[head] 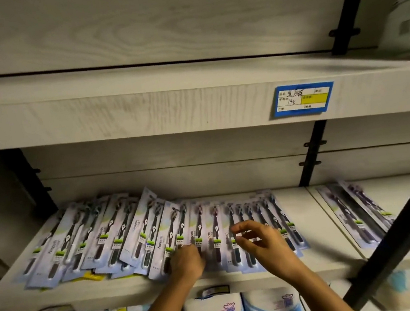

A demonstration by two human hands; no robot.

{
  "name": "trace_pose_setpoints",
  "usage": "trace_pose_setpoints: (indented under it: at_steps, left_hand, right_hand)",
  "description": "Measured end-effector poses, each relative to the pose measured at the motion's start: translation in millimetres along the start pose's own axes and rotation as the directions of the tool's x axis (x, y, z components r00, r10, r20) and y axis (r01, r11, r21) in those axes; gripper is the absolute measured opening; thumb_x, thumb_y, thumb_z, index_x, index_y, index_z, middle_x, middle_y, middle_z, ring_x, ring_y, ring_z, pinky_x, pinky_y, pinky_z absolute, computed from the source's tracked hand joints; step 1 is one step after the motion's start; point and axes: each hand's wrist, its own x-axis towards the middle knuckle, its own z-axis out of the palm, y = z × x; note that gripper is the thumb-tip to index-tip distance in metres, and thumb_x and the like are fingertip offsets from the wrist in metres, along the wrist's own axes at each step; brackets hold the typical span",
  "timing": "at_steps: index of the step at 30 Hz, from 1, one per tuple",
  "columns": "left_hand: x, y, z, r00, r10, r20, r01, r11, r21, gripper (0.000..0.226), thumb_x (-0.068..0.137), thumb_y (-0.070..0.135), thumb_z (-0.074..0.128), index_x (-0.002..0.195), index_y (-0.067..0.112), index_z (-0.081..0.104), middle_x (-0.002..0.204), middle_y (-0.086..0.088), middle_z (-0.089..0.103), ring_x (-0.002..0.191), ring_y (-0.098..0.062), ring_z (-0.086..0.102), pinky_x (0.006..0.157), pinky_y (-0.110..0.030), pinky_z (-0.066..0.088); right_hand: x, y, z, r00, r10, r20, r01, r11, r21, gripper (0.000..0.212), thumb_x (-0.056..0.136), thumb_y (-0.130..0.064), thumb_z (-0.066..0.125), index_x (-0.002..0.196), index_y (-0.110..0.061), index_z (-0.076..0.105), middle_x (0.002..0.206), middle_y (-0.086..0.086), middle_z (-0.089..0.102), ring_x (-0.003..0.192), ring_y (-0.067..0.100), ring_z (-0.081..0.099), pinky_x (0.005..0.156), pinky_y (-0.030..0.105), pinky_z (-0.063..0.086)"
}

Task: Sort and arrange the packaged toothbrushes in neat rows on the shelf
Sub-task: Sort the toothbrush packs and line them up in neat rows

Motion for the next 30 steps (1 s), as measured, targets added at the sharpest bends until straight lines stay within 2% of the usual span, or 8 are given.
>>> trace_pose_setpoints:
  at_steps: [5, 10, 16, 19, 22, 25, 28, 30]
  left_hand:
    - [1.0, -4.1, 1.7, 0.998, 0.054, -0.024, -0.055, 0.998, -0.037, 0.028, 0.095, 0.037, 0.045, 0.095, 0.016, 0.064, 0.083, 0.002, 0.061, 0.072, -0.01, 0.055, 0.063, -0.02, 0.039]
    - [-2.5, -8.5, -4.3, 0.99, 0.127, -0.062, -0.132, 0.988, -0.084, 0.029, 0.096, 0.038, 0.043, 0.094, 0.016, 0.061, 0.079, 0.005, 0.056, 0.069, -0.009, 0.054, 0.066, -0.019, 0.046]
    - [-12.4, -18.2, -17.8, 0.987, 0.156, -0.03, -0.157, 0.941, -0.298, 0.022, 0.097, 0.033, 0.043, 0.08, 0.023, 0.054, 0.065, 0.006, 0.054, 0.054, -0.002, 0.05, 0.054, -0.013, 0.045]
    - [-25.6, -18.8, -33.6, 0.984, 0.178, -0.023, -0.171, 0.885, -0.432, 0.027, 0.097, 0.032, 0.044, 0.071, 0.027, 0.049, 0.062, 0.009, 0.053, 0.049, 0.003, 0.047, 0.047, -0.008, 0.039]
    - [-40.5, -17.7, -51.4, 0.979, 0.19, -0.075, -0.202, 0.841, -0.503, 0.033, 0.096, 0.032, 0.045, 0.063, 0.029, 0.044, 0.061, 0.007, 0.052, 0.052, 0.002, 0.046, 0.05, -0.007, 0.038]
    - [-57.4, -13.2, -66.1, 0.953, 0.24, -0.188, -0.301, 0.831, -0.468, 0.033, 0.094, 0.035, 0.047, 0.063, 0.029, 0.041, 0.062, 0.007, 0.05, 0.056, -0.001, 0.046, 0.056, -0.011, 0.038]
    - [-79.3, -1.0, -79.0, 0.899, 0.334, -0.282, -0.412, 0.863, -0.292, 0.028, 0.095, 0.041, 0.042, 0.071, 0.027, 0.04, 0.067, 0.013, 0.044, 0.058, 0.001, 0.042, 0.055, -0.013, 0.032]
    - [-92.5, 8.2, -83.2, 0.849, 0.398, -0.349, -0.483, 0.852, -0.202, 0.023, 0.096, 0.043, 0.037, 0.081, 0.027, 0.044, 0.081, 0.014, 0.048, 0.067, -0.001, 0.044, 0.059, -0.013, 0.027]
  right_hand:
    - [4.4, 0.2, 2.2, 1.0, 0.015, 0.011, -0.015, 1.0, -0.015, 0.023, 0.092, -0.016, 0.057, 0.096, -0.039, 0.057, 0.103, -0.018, 0.061, 0.094, 0.001, 0.06, 0.076, 0.012, 0.051]
    - [8.6, 2.3, 1.6, 0.999, 0.032, 0.016, -0.031, 0.999, -0.013, 0.022, 0.092, -0.015, 0.057, 0.095, -0.037, 0.057, 0.1, -0.018, 0.062, 0.088, -0.006, 0.061, 0.072, 0.013, 0.052]
    - [12.5, 5.3, 8.5, 0.993, 0.097, 0.063, -0.098, 0.995, 0.009, 0.018, 0.092, -0.017, 0.056, 0.102, -0.032, 0.057, 0.106, -0.013, 0.061, 0.095, 0.003, 0.061, 0.072, 0.014, 0.052]
    - [13.9, 5.1, 15.6, 0.985, 0.147, 0.088, -0.152, 0.987, 0.047, 0.016, 0.093, -0.019, 0.055, 0.104, -0.031, 0.055, 0.11, -0.006, 0.062, 0.098, 0.006, 0.062, 0.076, 0.018, 0.053]
    - [12.8, 0.2, 20.7, 0.969, 0.218, 0.116, -0.234, 0.962, 0.142, 0.021, 0.094, -0.025, 0.053, 0.115, -0.024, 0.053, 0.111, -0.003, 0.061, 0.094, 0.005, 0.063, 0.072, 0.017, 0.053]
    - [10.0, -6.8, 23.0, 0.943, 0.283, 0.173, -0.322, 0.907, 0.273, 0.033, 0.094, -0.034, 0.05, 0.124, -0.02, 0.05, 0.112, -0.005, 0.061, 0.092, 0.006, 0.065, 0.071, 0.017, 0.053]
    - [5.9, -13.7, 22.5, 0.937, 0.27, 0.22, -0.338, 0.859, 0.384, 0.03, 0.094, -0.04, 0.045, 0.118, -0.024, 0.053, 0.109, -0.004, 0.065, 0.089, 0.008, 0.067, 0.064, 0.014, 0.051]
    - [4.6, -16.6, 22.0, 0.945, 0.251, 0.209, -0.321, 0.83, 0.456, 0.023, 0.093, -0.037, 0.047, 0.112, -0.025, 0.055, 0.104, 0.001, 0.069, 0.084, 0.011, 0.07, 0.062, 0.016, 0.051]
